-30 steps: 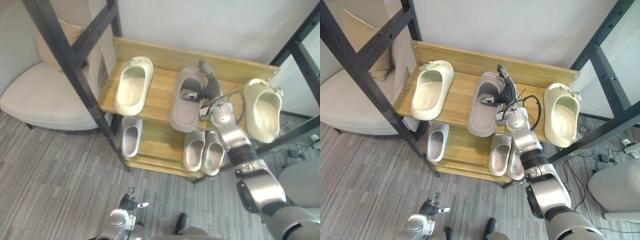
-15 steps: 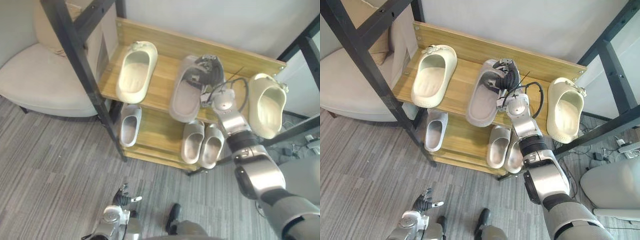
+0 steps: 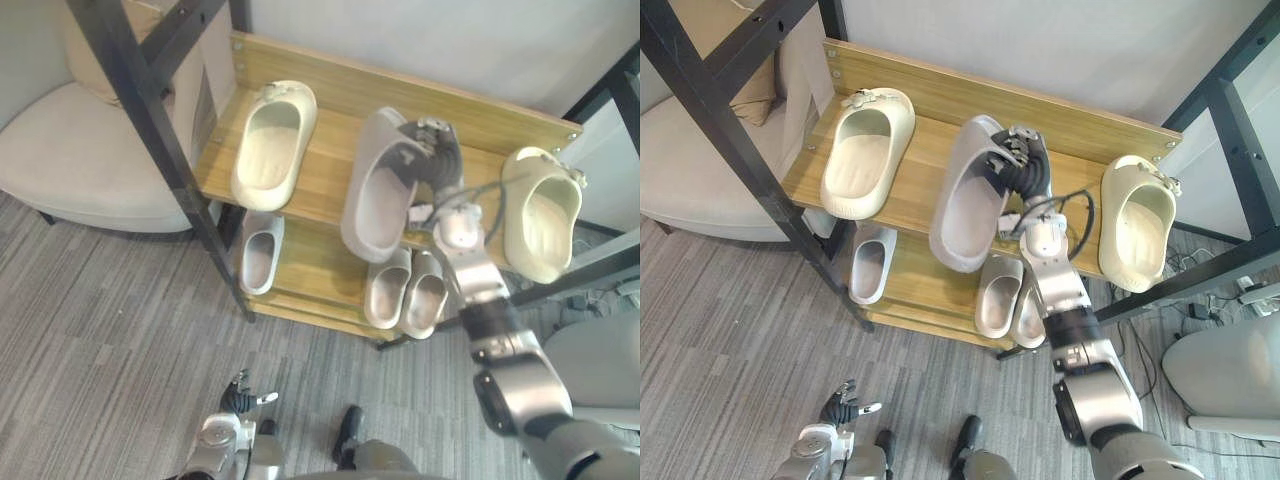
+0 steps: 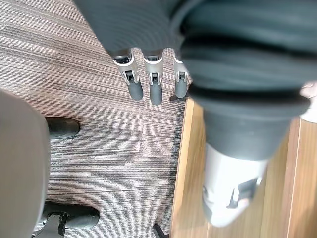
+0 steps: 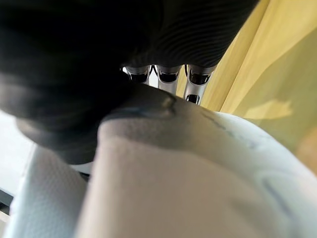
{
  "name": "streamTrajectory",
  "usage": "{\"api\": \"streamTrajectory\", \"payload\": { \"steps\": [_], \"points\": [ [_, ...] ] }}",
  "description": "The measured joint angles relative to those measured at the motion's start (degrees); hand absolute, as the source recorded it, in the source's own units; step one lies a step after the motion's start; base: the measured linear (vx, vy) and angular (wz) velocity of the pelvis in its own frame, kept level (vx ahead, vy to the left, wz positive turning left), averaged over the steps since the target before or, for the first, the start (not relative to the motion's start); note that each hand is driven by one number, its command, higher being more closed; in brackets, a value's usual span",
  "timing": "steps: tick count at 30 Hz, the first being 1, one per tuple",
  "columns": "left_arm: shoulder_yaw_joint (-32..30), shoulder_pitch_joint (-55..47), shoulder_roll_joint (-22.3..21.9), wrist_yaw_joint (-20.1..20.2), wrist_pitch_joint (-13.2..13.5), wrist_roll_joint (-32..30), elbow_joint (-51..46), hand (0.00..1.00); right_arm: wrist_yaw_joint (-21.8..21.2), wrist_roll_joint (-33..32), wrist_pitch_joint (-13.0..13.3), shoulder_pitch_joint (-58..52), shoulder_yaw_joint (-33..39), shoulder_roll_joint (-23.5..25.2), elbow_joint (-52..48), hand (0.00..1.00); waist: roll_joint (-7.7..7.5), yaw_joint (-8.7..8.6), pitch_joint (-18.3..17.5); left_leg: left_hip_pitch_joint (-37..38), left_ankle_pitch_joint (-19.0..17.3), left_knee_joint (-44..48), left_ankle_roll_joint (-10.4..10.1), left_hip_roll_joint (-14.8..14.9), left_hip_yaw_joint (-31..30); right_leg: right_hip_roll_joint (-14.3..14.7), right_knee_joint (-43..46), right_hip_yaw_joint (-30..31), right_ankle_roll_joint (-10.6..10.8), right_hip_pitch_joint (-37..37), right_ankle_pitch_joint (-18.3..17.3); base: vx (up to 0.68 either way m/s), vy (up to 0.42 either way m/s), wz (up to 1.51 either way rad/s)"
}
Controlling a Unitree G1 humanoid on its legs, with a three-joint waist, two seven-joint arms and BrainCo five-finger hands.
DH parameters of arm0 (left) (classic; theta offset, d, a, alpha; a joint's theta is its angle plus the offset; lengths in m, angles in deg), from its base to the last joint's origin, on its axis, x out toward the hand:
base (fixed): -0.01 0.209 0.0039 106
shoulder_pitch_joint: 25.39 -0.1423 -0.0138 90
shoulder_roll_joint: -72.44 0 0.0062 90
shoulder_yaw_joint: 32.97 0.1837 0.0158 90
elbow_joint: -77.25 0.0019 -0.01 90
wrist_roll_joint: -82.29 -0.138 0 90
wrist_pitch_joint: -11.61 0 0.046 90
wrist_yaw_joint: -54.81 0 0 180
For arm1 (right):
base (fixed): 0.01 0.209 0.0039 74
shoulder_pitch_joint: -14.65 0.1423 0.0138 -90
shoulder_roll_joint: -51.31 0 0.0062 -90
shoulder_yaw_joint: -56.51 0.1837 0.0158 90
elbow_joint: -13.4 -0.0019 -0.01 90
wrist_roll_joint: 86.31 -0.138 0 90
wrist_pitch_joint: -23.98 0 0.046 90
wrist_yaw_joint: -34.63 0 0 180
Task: Organize the slippers on the shoe rack
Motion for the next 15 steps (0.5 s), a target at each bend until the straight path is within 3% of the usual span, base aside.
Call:
{"api": "streamTrajectory", "payload": {
  "steps": [5, 11, 15],
  "points": [
    [0.02, -0.03, 0.01, 0.24, -0.04, -1.37, 0.51, 0.0, 0.88, 3.82, 0.21, -5.68, -0.1, 1.79, -10.54, 1.0, 0.0, -0.63, -0.01, 0.39, 0.0, 0.42, 0.0, -0.18, 0.26, -0.2, 0.05, 0.54, 0.0, 0.29, 0.0, 0.03, -0.007, -0.05],
    [0.13, -0.7, -0.12, 0.47, 0.0, -3.15, 1.13, 0.0, 0.83, 6.5, 4.52, -11.35, -0.59, 3.63, -25.82, 1.0, 0.66, -1.52, -1.37, 1.62, -0.02, 2.11, 0.01, 0.02, 0.51, -0.21, 0.52, 0.97, 0.0, 1.91, -0.02, 0.03, -0.02, -0.03],
    [0.23, -1.1, -0.11, 0.5, 0.01, -3.46, 2.12, 0.0, -0.52, 6.37, 6.23, -14.78, -2.89, 3.68, -29.3, 1.0, 1.13, -2.71, -2.14, 1.83, -0.02, 2.12, 0.01, 0.01, 0.9, -0.21, 0.53, 1.27, -0.01, 1.92, -0.03, 0.01, -0.005, -0.04]
  ]
}}
